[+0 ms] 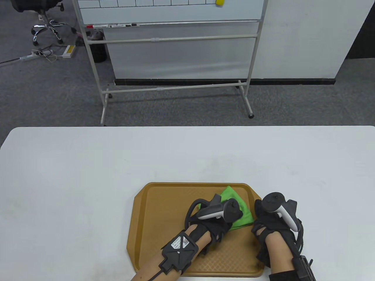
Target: Wipe the food tray with a square towel
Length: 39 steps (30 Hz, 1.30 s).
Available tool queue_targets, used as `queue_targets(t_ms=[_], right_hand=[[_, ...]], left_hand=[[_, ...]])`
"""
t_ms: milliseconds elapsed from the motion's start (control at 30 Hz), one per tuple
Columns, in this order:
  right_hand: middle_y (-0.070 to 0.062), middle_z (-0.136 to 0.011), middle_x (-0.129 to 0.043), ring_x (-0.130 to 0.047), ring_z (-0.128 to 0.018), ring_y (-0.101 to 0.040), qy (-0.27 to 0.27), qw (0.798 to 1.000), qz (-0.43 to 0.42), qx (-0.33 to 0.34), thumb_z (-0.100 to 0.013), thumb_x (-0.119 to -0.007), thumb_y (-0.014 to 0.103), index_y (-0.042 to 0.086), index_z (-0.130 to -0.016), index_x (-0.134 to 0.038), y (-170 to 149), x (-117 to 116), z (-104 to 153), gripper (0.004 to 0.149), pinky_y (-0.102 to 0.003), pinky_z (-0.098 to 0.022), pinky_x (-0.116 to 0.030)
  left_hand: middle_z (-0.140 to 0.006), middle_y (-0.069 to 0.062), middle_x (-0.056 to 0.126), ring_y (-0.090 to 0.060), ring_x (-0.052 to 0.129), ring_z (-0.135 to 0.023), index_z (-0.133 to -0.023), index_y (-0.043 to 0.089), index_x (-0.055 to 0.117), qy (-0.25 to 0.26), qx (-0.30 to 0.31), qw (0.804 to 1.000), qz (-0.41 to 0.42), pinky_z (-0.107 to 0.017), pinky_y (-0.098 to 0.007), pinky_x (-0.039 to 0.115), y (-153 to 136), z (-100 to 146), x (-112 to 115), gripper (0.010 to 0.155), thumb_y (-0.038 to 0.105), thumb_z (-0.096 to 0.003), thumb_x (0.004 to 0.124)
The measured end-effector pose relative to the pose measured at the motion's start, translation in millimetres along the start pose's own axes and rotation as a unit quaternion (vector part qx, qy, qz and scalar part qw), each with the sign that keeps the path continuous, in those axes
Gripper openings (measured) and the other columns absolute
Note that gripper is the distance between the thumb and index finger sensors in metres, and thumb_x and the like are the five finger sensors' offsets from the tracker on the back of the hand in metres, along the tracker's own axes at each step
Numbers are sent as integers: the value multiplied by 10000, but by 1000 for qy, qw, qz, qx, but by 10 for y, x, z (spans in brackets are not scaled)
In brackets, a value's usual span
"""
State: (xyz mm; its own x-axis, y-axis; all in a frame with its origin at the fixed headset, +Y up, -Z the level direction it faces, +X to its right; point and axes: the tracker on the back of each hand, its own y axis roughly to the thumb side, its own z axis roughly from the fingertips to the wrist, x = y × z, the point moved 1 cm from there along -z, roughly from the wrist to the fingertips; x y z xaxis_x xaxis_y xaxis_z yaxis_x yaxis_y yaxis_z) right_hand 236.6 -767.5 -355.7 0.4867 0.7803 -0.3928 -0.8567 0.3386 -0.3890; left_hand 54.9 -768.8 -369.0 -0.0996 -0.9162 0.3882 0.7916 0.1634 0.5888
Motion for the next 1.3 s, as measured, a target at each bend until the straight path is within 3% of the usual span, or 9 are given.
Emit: queue_targets(t_ms=[133, 300, 433, 567, 800, 933, 1100, 1300], right_hand=[[-63, -1147, -384, -773, -751, -329, 3, 1000, -1, -3, -488, -737, 318, 364, -1036, -235, -6, -2, -2, 744, -464, -513, -743], [-59, -1147, -375, -769, -753, -318, 4, 1000, 5, -2, -483, -773, 327, 368, -1034, -221, -8, -3, 2, 782, -462, -516, -740], [-49, -1147, -377, -768, -752, -318, 3, 1000, 3, -1, -484, -772, 329, 370, -1035, -222, -11, -3, 2, 779, -462, -516, -740], [-57, -1146, -378, -768, -748, -318, 1, 1000, 0, -1, -485, -769, 333, 372, -1036, -226, -15, -4, 2, 774, -461, -516, -739], [-47, -1147, -379, -768, -745, -317, 0, 1000, -2, -1, -487, -765, 336, 375, -1037, -229, -21, -6, 2, 769, -460, -516, -739], [-47, -1146, -389, -774, -743, -315, -4, 1000, -1, -2, -488, -764, 337, 377, -1036, -235, -18, -7, 5, 763, -458, -515, -742], [-63, -1145, -388, -775, -741, -317, -8, 1000, 5, -4, -488, -761, 339, 373, -1036, -233, -9, -11, 8, 762, -458, -514, -743], [-69, -1142, -388, -774, -736, -322, -5, 1000, 0, 0, -489, -759, 342, 373, -1037, -233, -14, -11, 2, 761, -457, -515, -742]], left_hand=[[-1201, 149, 399, -424, 516, -944, -1046, 476, 533, -18, 32, 999, -19, -697, -570, 461, 86, 200, 70, 562, 433, -522, 732], [-1190, 146, 450, -399, 616, -898, -1032, 483, 567, -17, 45, 998, -37, -661, -552, 557, -4, 532, 154, 542, 439, -521, 739], [-1184, 152, 469, -373, 650, -879, -1021, 490, 588, -25, 41, 998, -31, -645, -538, 589, -199, 835, 221, 541, 407, -519, 772], [-1169, 165, 497, -327, 733, -830, -992, 513, 610, -32, 24, 998, -53, -606, -507, 659, -444, 1117, 247, 578, 287, -508, 833], [-1145, 179, 573, -356, 788, -815, -938, 520, 683, -34, -45, 996, -62, -593, -519, 678, -941, 1382, 190, 593, 185, -484, 865], [-1125, 171, 637, -373, 796, -818, -918, 508, 723, -22, -98, 992, -80, -595, -533, 673, -1189, 1354, 92, 565, 173, -484, 858], [-1130, 153, 643, -377, 805, -831, -946, 482, 688, -15, -163, 982, -91, -606, -537, 672, -1368, 1137, -24, 565, 179, -492, 836], [-1179, 116, 544, -402, 759, -864, -1009, 450, 634, -9, -172, 985, 19, -642, -539, 629, -1408, 751, -110, 517, 345, -524, 777]])
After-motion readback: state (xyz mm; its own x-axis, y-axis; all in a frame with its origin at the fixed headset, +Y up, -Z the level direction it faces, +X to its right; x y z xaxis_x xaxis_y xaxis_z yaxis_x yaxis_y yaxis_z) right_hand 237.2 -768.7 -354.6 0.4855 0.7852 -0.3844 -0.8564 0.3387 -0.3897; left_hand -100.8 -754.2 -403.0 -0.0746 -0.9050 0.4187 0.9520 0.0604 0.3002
